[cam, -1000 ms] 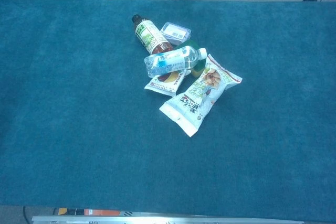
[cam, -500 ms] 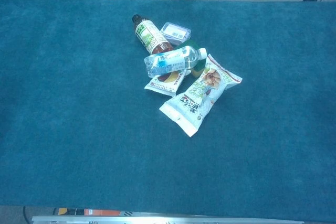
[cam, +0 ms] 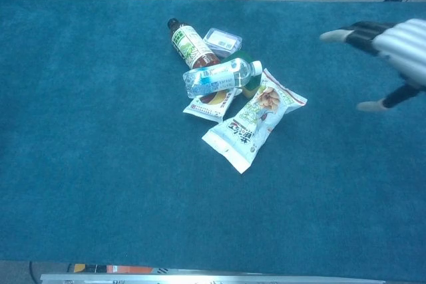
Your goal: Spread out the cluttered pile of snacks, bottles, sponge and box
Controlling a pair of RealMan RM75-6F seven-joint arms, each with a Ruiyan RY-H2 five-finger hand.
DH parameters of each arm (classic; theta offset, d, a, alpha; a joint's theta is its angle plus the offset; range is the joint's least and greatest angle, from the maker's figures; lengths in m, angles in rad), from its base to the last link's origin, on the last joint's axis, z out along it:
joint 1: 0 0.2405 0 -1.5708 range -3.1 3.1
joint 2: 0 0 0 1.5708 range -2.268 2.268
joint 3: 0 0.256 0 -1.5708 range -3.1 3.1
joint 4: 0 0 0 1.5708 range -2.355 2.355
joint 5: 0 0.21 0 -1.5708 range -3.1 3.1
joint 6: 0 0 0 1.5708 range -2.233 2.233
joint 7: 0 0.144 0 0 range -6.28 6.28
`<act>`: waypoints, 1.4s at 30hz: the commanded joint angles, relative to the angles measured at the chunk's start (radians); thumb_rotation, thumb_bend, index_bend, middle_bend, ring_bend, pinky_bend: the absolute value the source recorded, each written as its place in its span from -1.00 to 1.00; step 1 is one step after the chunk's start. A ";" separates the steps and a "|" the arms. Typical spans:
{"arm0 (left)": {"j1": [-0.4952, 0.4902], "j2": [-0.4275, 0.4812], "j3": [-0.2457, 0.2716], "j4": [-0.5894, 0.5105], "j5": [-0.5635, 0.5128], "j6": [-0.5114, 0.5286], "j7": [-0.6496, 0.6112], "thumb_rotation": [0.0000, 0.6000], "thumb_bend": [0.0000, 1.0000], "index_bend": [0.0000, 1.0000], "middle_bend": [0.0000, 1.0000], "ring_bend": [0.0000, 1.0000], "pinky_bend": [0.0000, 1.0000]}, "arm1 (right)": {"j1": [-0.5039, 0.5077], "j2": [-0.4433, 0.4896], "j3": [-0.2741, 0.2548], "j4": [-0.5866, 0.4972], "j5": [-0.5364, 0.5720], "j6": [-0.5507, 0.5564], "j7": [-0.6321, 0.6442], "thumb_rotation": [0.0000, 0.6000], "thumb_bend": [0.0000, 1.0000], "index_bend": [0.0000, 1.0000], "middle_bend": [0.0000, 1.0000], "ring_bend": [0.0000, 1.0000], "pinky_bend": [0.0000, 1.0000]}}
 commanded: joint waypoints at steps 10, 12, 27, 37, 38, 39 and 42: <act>0.015 -0.005 0.000 0.030 -0.021 -0.002 -0.038 1.00 -0.48 -0.81 -0.73 -0.83 -0.74 | 0.158 -0.185 0.027 0.098 0.113 -0.205 -0.176 1.00 -1.00 -0.96 -0.69 -0.76 -0.50; 0.016 -0.004 0.000 0.031 -0.019 -0.001 -0.041 1.00 -0.48 -0.81 -0.73 -0.83 -0.74 | 0.166 -0.198 0.025 0.105 0.125 -0.213 -0.192 1.00 -1.00 -0.96 -0.69 -0.76 -0.50; 0.010 -0.007 0.000 0.052 -0.013 -0.021 -0.070 1.00 -0.48 -0.81 -0.74 -0.83 -0.74 | 0.188 -0.250 -0.016 0.125 0.181 -0.222 -0.278 1.00 -1.00 -0.96 -0.69 -0.76 -0.50; 0.003 0.003 0.012 0.064 0.005 -0.043 -0.116 1.00 -0.48 -0.76 -0.74 -0.83 -0.74 | 0.198 -0.342 -0.015 0.184 0.216 -0.178 -0.418 1.00 -0.93 -0.68 -0.42 -0.64 -0.31; 0.003 0.005 0.013 0.064 0.008 -0.043 -0.121 1.00 -0.48 -0.75 -0.74 -0.83 -0.74 | 0.197 -0.351 -0.017 0.189 0.221 -0.176 -0.431 1.00 -0.88 -0.57 -0.38 -0.59 -0.24; 0.003 0.006 0.014 0.065 0.012 -0.044 -0.126 1.00 -0.48 -0.75 -0.75 -0.83 -0.74 | 0.197 -0.359 -0.018 0.193 0.224 -0.172 -0.438 1.00 -0.85 -0.49 -0.35 -0.55 -0.19; 0.002 0.008 0.018 0.067 0.019 -0.045 -0.137 1.00 -0.48 -0.73 -0.75 -0.83 -0.74 | 0.196 -0.380 -0.023 0.209 0.227 -0.162 -0.445 1.00 -0.74 -0.12 -0.23 -0.40 0.01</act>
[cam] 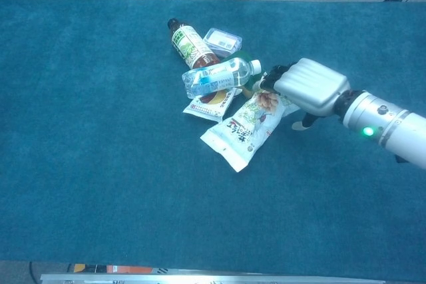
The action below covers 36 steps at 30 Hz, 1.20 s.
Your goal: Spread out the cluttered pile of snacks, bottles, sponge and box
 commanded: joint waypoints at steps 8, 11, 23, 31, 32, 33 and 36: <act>-0.002 0.006 0.008 0.003 0.011 -0.007 -0.014 1.00 -0.48 -0.73 -0.75 -0.83 -0.74 | -0.003 -0.003 -0.016 -0.003 -0.015 0.035 0.078 1.00 -0.64 0.29 -0.01 -0.06 0.46; -0.003 0.004 0.008 0.003 0.011 -0.008 -0.015 1.00 -0.48 -0.73 -0.75 -0.83 -0.74 | -0.007 0.014 -0.019 -0.023 -0.039 0.059 0.128 1.00 -0.64 0.33 0.03 0.00 0.53; -0.005 0.008 0.009 -0.009 0.010 -0.014 -0.001 1.00 -0.48 -0.73 -0.75 -0.83 -0.74 | -0.014 0.087 -0.044 -0.188 -0.184 0.160 0.381 1.00 -0.64 0.37 0.10 0.09 0.56; 0.001 0.016 0.012 -0.016 0.003 -0.011 0.005 1.00 -0.48 -0.73 -0.75 -0.83 -0.74 | -0.003 0.084 -0.088 -0.235 -0.232 0.131 0.370 1.00 -0.65 0.37 0.10 0.09 0.56; 0.001 0.016 0.012 -0.016 0.002 -0.011 0.004 1.00 -0.48 -0.73 -0.75 -0.83 -0.74 | -0.002 0.085 -0.091 -0.237 -0.233 0.127 0.365 1.00 -0.65 0.37 0.10 0.09 0.56; 0.001 0.016 0.012 -0.016 0.003 -0.011 0.004 1.00 -0.48 -0.73 -0.75 -0.83 -0.74 | -0.002 0.086 -0.094 -0.236 -0.233 0.124 0.358 1.00 -0.65 0.37 0.10 0.09 0.56; 0.002 0.014 0.013 -0.014 0.004 -0.012 0.001 1.00 -0.48 -0.73 -0.75 -0.83 -0.74 | -0.003 0.093 -0.103 -0.236 -0.220 0.102 0.333 1.00 -0.65 0.37 0.10 0.09 0.56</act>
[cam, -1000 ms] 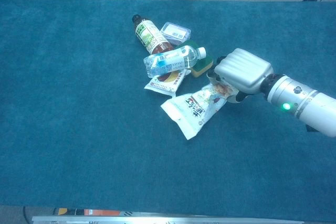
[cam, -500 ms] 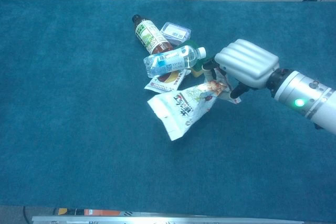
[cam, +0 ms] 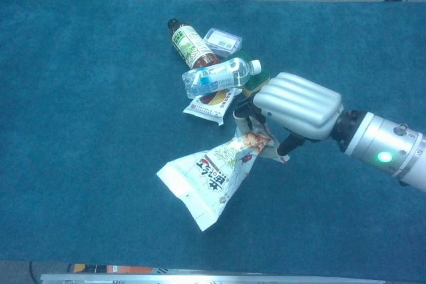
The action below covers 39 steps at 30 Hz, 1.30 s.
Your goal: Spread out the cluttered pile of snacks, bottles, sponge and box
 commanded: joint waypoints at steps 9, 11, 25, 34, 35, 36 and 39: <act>-0.003 -0.007 0.000 0.010 0.003 -0.004 -0.008 1.00 -0.48 -0.73 -0.75 -0.83 -0.74 | 0.019 0.052 -0.046 -0.024 0.039 -0.112 -0.091 1.00 -0.98 -0.49 -0.33 -0.24 0.31; -0.002 -0.007 -0.001 0.013 0.001 -0.002 -0.011 1.00 -0.48 -0.72 -0.75 -0.83 -0.74 | 0.016 0.063 -0.047 -0.034 0.039 -0.107 -0.101 1.00 -1.00 -0.69 -0.43 -0.30 0.22; -0.009 -0.007 -0.007 0.022 0.018 0.006 -0.019 1.00 -0.48 -0.73 -0.75 -0.83 -0.74 | -0.030 0.118 0.012 -0.036 0.068 0.021 -0.036 1.00 -1.00 -0.79 -0.44 -0.32 0.19; -0.027 0.008 -0.010 0.000 0.039 -0.003 -0.008 1.00 -0.48 -0.73 -0.75 -0.83 -0.74 | -0.032 0.110 0.072 0.010 0.147 0.031 -0.024 1.00 -1.00 -0.79 -0.42 -0.32 0.19; -0.026 0.007 -0.007 -0.001 0.041 -0.002 -0.008 1.00 -0.48 -0.73 -0.75 -0.83 -0.74 | -0.027 0.105 0.082 0.018 0.160 0.024 -0.024 1.00 -1.00 -0.79 -0.42 -0.33 0.19; -0.025 0.007 -0.006 -0.001 0.042 -0.001 -0.008 1.00 -0.48 -0.73 -0.75 -0.83 -0.74 | -0.022 0.101 0.089 0.025 0.170 0.019 -0.024 1.00 -1.00 -0.79 -0.42 -0.33 0.19; -0.020 0.009 -0.001 0.000 0.039 0.000 -0.008 1.00 -0.48 -0.73 -0.75 -0.83 -0.74 | -0.001 0.092 0.121 0.049 0.201 -0.002 -0.027 1.00 -1.00 -0.79 -0.40 -0.32 0.14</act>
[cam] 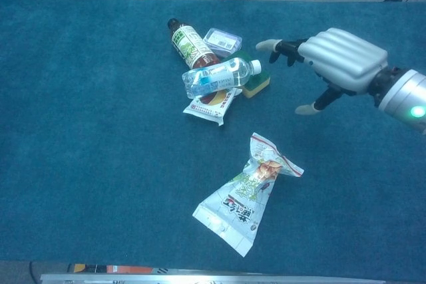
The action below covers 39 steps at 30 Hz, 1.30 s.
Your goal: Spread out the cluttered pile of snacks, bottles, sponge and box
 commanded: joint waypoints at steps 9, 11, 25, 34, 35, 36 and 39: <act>0.015 0.014 0.011 0.002 -0.002 0.010 -0.012 1.00 -0.48 -0.73 -0.75 -0.83 -0.74 | 0.125 -0.002 0.086 0.041 0.103 -0.157 -0.052 1.00 -1.00 -0.81 -0.48 -0.56 -0.29; 0.016 0.017 0.014 0.002 0.001 0.010 -0.013 1.00 -0.48 -0.73 -0.75 -0.83 -0.74 | 0.163 0.002 0.098 0.044 0.132 -0.215 -0.066 1.00 -0.98 -0.88 -0.57 -0.66 -0.42; 0.041 0.023 0.023 0.015 -0.004 0.034 -0.043 1.00 -0.48 -0.73 -0.75 -0.83 -0.74 | 0.325 -0.156 0.144 0.171 0.324 -0.321 -0.210 1.00 -0.94 -0.96 -0.62 -0.73 -0.52; 0.066 0.021 0.026 0.029 -0.022 0.053 -0.067 1.00 -0.48 -0.73 -0.75 -0.83 -0.74 | 0.402 -0.260 0.126 0.290 0.418 -0.355 -0.264 1.00 -0.94 -0.96 -0.59 -0.73 -0.51; 0.068 0.021 0.026 0.030 -0.023 0.054 -0.068 1.00 -0.48 -0.73 -0.75 -0.83 -0.74 | 0.407 -0.268 0.124 0.297 0.423 -0.355 -0.266 1.00 -0.94 -0.96 -0.58 -0.73 -0.51; 0.070 0.021 0.026 0.031 -0.024 0.055 -0.070 1.00 -0.48 -0.73 -0.75 -0.83 -0.74 | 0.411 -0.275 0.122 0.303 0.427 -0.354 -0.269 1.00 -0.94 -0.95 -0.57 -0.73 -0.50; 0.074 0.024 0.026 0.033 -0.028 0.057 -0.075 1.00 -0.48 -0.73 -0.75 -0.83 -0.74 | 0.421 -0.298 0.114 0.321 0.433 -0.342 -0.279 1.00 -0.94 -0.92 -0.54 -0.71 -0.48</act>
